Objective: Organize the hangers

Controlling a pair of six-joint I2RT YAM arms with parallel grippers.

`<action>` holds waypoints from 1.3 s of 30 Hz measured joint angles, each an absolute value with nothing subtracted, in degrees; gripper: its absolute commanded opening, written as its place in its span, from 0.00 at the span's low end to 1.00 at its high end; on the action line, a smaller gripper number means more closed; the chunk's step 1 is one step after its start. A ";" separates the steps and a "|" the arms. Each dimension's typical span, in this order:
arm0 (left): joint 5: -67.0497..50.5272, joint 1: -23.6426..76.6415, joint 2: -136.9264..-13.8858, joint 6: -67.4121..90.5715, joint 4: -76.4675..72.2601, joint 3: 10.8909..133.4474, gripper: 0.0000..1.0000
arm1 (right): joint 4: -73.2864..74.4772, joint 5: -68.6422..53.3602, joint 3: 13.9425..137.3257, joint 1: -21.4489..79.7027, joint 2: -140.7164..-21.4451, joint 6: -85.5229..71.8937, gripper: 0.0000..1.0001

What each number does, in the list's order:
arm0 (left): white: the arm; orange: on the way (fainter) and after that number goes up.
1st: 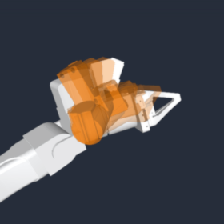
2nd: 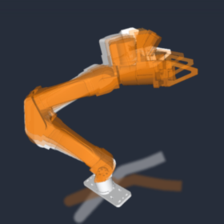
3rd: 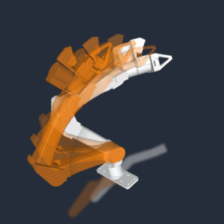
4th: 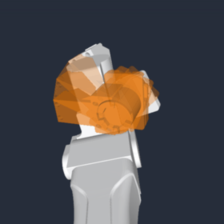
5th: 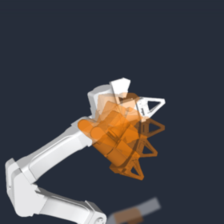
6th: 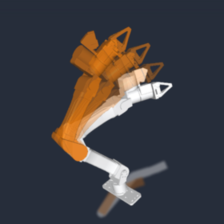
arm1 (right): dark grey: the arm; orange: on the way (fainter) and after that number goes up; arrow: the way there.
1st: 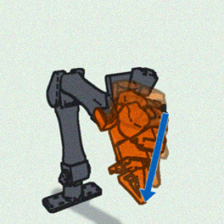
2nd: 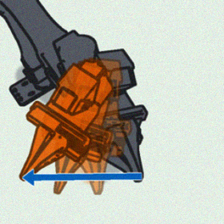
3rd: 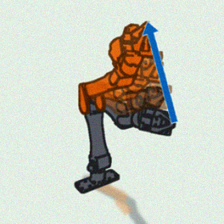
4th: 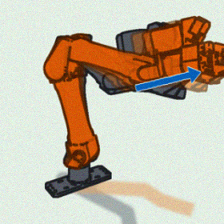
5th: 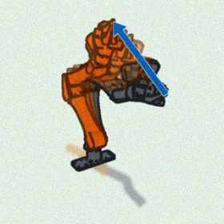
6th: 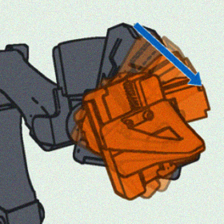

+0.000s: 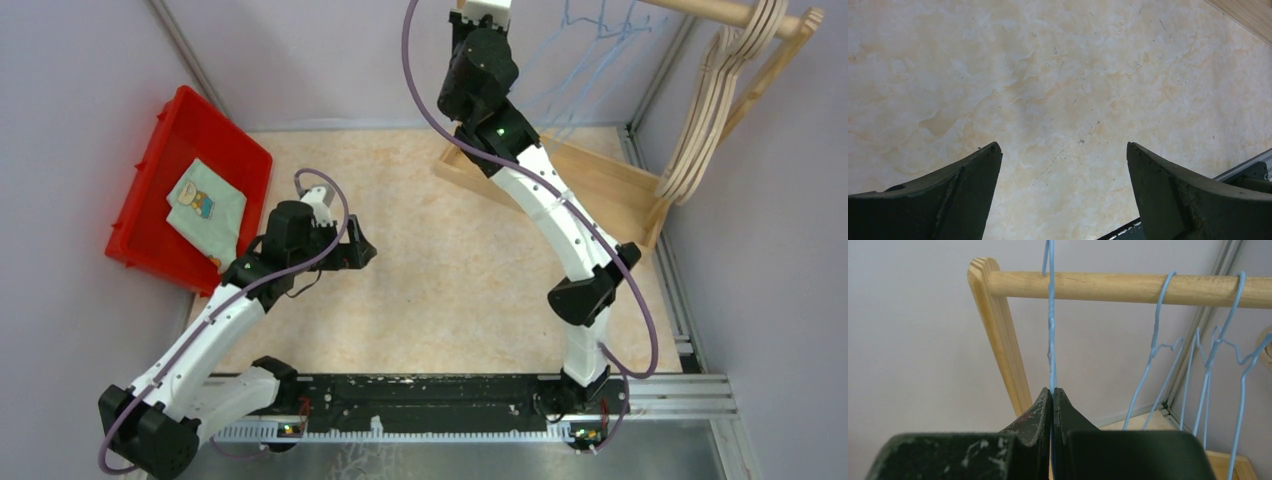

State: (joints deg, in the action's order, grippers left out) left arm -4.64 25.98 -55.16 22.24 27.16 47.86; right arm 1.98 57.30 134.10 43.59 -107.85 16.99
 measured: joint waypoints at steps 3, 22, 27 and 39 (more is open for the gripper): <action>-4.32 25.98 -55.31 21.96 27.18 47.86 1.00 | 1.02 57.10 136.07 41.78 -109.65 16.99 0.00; -3.14 25.08 -62.08 22.04 27.00 47.94 1.00 | 0.60 53.98 135.55 33.06 -114.19 9.56 0.00; -3.16 24.97 -63.81 22.48 26.74 48.10 1.00 | 0.86 52.07 129.84 30.57 -114.10 6.09 0.00; -3.16 24.97 -64.58 23.55 26.55 48.12 1.00 | 3.07 49.10 120.33 29.06 -111.98 1.23 0.08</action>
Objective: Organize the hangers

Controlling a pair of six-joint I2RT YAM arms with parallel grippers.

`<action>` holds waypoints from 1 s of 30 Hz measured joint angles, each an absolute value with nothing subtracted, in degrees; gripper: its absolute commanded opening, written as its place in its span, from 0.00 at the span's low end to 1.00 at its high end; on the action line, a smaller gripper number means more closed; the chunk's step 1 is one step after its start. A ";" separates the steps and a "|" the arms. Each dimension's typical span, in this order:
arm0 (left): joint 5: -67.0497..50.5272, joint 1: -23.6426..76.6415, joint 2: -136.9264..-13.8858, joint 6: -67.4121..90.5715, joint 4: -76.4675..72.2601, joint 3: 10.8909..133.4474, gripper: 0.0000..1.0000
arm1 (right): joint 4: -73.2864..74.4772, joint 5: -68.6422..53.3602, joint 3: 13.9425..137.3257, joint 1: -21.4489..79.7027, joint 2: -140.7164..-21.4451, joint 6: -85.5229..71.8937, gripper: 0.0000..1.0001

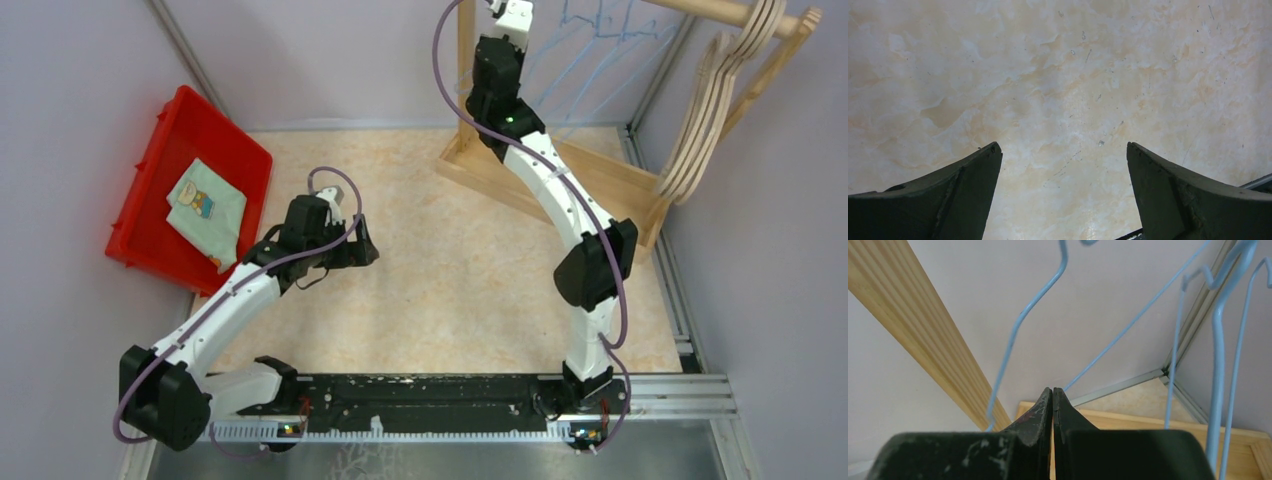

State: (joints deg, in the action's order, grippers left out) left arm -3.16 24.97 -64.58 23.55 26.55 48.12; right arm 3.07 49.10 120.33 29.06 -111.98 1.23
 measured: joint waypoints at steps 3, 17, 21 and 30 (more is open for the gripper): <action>-3.14 24.97 -64.58 23.75 26.48 48.12 1.00 | 3.55 48.25 119.87 29.06 -110.61 -0.03 0.36; -3.16 24.97 -66.61 23.29 25.65 48.10 1.00 | 10.92 43.77 112.29 31.42 -99.07 -3.81 0.85; -3.20 24.97 -68.49 23.03 25.02 47.70 1.00 | 12.84 42.83 104.73 37.74 -93.84 -2.70 0.88; -3.68 24.97 -70.41 21.76 23.29 46.00 1.00 | 20.21 37.87 82.96 48.49 -80.03 -7.66 0.95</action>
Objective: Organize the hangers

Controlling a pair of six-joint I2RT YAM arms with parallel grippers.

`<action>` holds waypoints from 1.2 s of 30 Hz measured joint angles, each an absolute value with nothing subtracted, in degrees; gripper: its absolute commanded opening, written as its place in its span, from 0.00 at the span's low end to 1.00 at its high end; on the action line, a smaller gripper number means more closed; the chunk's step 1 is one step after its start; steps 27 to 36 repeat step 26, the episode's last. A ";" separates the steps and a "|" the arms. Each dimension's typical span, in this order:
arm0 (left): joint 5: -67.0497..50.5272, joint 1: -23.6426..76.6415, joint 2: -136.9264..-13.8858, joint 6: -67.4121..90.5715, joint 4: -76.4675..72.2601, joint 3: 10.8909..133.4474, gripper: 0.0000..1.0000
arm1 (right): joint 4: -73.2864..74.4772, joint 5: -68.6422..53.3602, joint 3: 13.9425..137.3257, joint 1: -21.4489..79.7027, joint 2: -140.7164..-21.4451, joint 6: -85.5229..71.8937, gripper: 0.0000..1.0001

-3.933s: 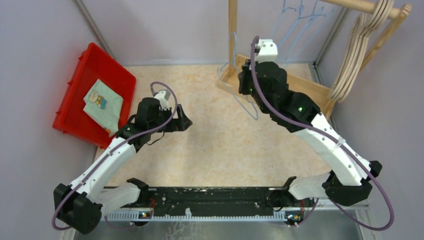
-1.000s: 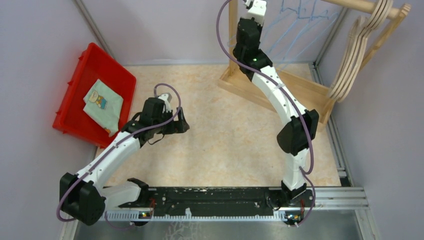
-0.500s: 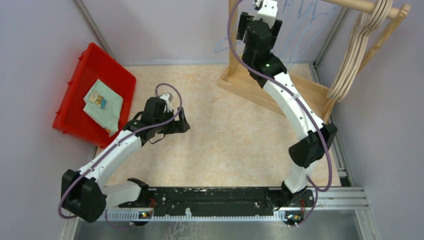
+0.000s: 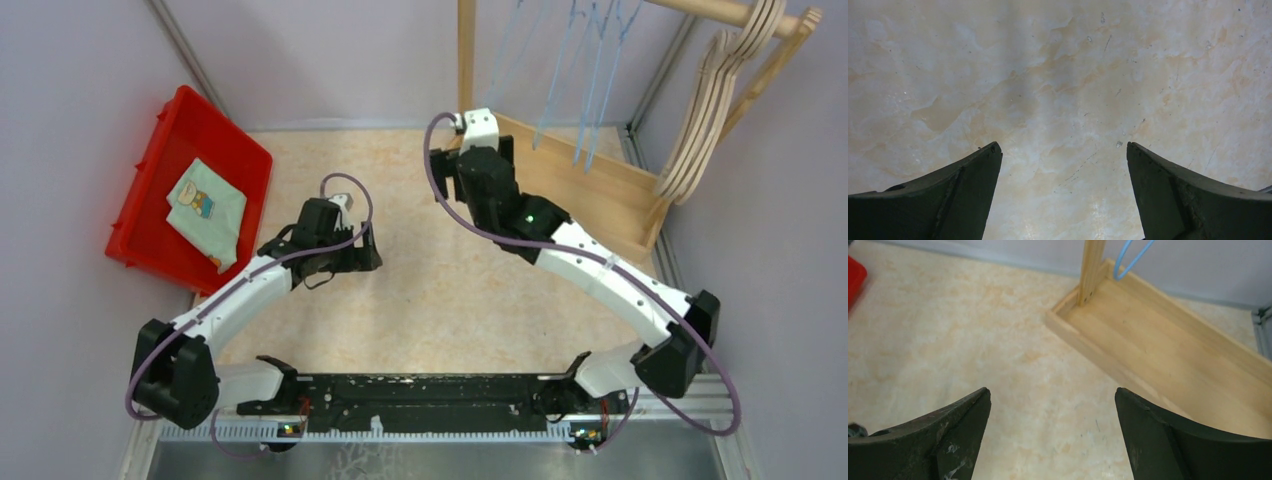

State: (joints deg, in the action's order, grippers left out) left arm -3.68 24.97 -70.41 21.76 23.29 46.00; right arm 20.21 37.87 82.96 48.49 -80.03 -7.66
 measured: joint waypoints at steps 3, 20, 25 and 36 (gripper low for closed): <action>-3.95 24.97 -71.05 21.26 22.85 45.60 1.00 | 22.33 35.53 75.90 48.16 -74.94 -10.81 0.95; -5.67 24.97 -74.78 19.18 18.35 44.10 1.00 | 26.96 33.58 61.06 48.14 -71.46 -20.62 0.99; -5.65 24.97 -74.81 19.16 17.93 44.10 1.00 | 28.14 34.76 61.06 48.14 -72.66 -21.74 0.99; -5.65 24.97 -74.81 19.16 17.93 44.10 1.00 | 28.42 34.96 61.06 48.14 -72.93 -21.78 0.99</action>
